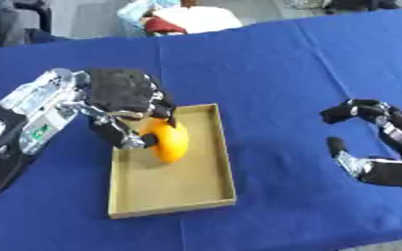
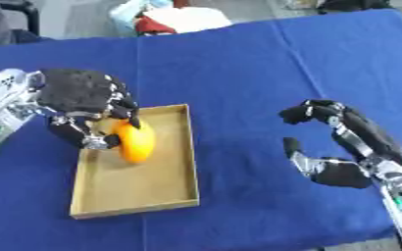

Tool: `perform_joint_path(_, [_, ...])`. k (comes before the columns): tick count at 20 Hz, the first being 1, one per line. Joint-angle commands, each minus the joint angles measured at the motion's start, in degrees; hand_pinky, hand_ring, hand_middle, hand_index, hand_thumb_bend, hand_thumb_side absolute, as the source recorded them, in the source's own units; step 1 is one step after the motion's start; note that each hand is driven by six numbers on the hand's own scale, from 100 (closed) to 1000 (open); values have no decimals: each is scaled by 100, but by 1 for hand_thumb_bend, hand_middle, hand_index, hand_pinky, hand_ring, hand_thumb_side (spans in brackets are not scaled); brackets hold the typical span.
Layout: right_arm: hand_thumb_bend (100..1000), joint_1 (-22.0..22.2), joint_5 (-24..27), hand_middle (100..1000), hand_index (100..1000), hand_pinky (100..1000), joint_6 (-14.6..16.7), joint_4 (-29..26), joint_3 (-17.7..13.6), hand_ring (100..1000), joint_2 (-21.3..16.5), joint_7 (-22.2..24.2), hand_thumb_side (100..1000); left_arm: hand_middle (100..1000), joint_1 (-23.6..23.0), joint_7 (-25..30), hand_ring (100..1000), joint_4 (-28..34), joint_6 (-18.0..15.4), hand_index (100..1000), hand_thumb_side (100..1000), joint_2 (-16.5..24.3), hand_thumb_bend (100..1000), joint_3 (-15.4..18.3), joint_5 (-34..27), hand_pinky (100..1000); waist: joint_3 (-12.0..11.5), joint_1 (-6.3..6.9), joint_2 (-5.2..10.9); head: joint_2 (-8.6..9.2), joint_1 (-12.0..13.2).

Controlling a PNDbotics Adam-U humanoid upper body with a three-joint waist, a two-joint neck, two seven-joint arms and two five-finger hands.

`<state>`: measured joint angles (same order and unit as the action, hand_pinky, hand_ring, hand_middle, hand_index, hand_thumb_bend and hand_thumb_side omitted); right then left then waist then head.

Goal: Pick up objects on the table and place them in the box.

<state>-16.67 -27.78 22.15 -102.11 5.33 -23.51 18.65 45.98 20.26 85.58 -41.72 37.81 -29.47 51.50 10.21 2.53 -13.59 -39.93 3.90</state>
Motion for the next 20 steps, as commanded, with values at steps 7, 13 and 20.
perform_joint_path(7, [100, -78, 6, 649, 809, 697, -14, -80, -57, 687, -85, -36, 526, 687, -169, -112, 647, 339, 95, 846, 710, 334, 406, 288, -9, 692, -33, -35, 86, 69, -12])
perform_joint_path(13, [100, -71, -51, 651, 810, 699, -59, -100, -159, 688, -126, -125, 512, 662, -1079, -140, 638, 1222, 879, 839, 597, 571, 100, 1225, -1453, 691, -135, -81, 65, 85, -60])
perform_joint_path(20, [100, -81, -98, 653, 813, 699, -95, -122, -235, 690, -132, -215, 507, 647, -2112, 127, 630, 2253, 1824, 836, 707, 378, 100, 2124, -3427, 694, -257, -148, 12, 99, -94])
